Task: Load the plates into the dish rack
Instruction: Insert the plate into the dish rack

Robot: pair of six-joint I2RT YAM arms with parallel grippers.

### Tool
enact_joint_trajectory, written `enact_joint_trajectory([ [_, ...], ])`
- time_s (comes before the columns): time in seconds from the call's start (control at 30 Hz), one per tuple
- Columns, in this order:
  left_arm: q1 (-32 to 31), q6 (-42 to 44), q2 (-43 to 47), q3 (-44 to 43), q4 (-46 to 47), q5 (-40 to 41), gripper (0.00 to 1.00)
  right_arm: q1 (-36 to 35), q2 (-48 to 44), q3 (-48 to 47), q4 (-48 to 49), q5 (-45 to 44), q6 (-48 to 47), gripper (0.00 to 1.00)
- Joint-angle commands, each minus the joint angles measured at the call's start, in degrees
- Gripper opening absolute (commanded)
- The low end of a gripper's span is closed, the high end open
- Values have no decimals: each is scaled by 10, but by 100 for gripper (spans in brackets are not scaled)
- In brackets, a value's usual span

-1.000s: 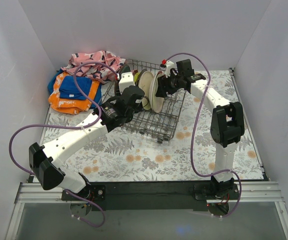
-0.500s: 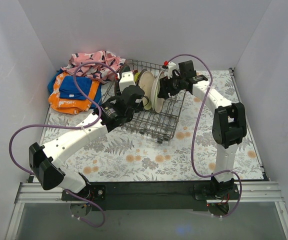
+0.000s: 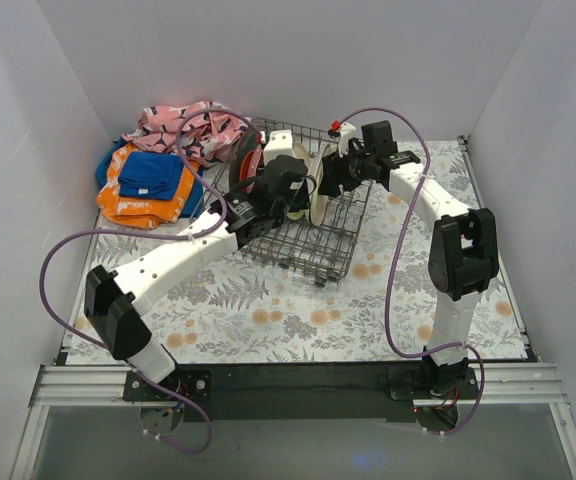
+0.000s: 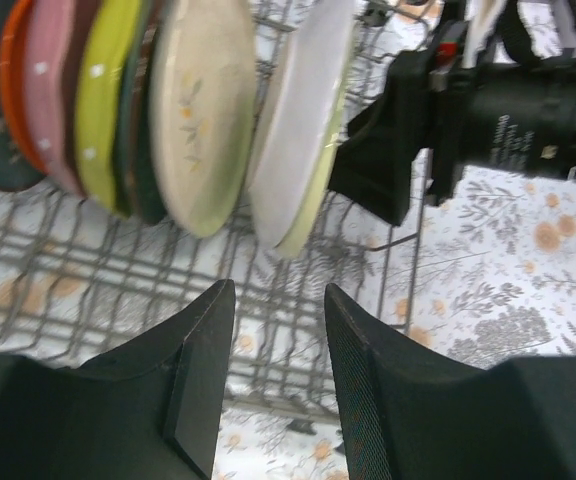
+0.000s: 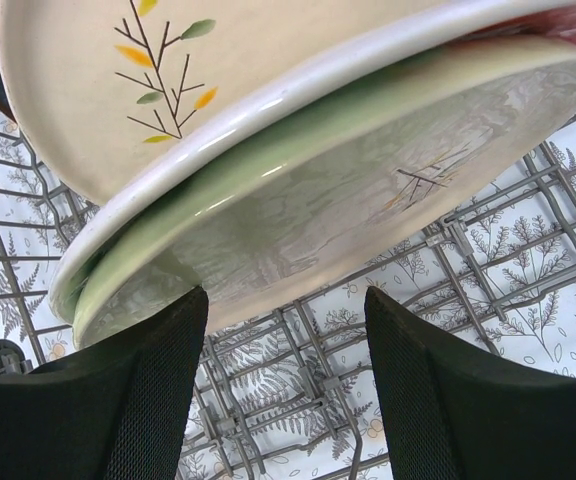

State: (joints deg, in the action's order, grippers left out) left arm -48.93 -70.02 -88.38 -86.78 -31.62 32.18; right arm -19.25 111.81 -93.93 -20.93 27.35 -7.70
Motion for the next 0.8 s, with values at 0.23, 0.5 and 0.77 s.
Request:
enact_joint_trajectory([
  [0.23,101,-21,-102,-73,81,-188,41,10,9,-31,30,38,26,66],
  [0.5,114,0,-169,-143,83,-254,41,13,0,-14,34,44,30,66],
  [0.77,114,9,-196,-170,81,-275,41,25,-17,8,38,39,28,66],
])
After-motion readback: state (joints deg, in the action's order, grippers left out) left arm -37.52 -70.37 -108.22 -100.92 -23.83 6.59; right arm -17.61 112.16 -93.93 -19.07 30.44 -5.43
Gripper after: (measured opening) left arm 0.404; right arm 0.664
